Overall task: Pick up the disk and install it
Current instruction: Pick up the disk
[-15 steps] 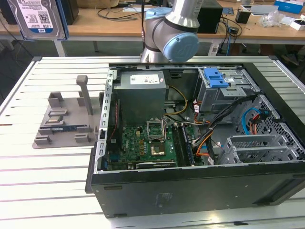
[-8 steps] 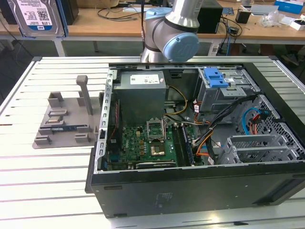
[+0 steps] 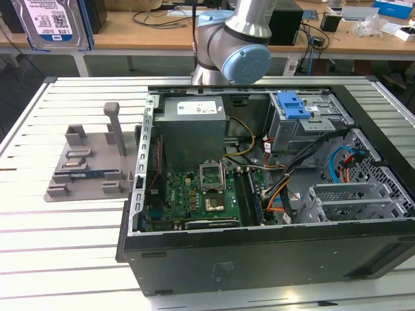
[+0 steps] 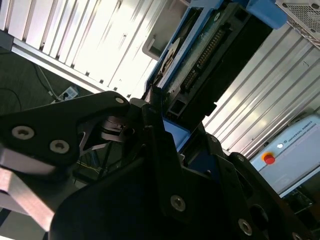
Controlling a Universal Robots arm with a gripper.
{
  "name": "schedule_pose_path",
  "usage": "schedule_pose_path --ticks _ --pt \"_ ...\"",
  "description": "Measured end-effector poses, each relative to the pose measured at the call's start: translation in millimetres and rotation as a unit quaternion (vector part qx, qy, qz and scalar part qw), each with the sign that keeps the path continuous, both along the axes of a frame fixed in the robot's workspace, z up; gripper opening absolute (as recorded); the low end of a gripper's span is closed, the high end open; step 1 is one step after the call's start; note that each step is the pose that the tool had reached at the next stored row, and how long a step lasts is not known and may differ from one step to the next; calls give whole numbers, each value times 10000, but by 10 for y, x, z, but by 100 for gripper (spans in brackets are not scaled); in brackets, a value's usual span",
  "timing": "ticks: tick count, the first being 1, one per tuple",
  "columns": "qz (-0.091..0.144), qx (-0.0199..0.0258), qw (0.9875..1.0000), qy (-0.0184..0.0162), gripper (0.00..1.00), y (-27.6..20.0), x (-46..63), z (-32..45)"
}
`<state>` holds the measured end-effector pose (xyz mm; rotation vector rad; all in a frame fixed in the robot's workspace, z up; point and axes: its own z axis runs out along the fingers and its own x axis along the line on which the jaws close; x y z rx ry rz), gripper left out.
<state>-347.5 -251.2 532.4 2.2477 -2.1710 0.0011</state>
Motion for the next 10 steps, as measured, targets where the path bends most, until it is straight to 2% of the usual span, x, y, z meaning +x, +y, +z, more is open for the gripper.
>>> schedule_pose_path --ticks 2,6,9,10 --pt "0 0 10000 0 37 0 38 0" --pt "0 2 10000 2 37 -2 179 0" --pt "0 35 10000 4 37 -20 268 0" --pt "0 69 10000 3 37 -38 280 0"
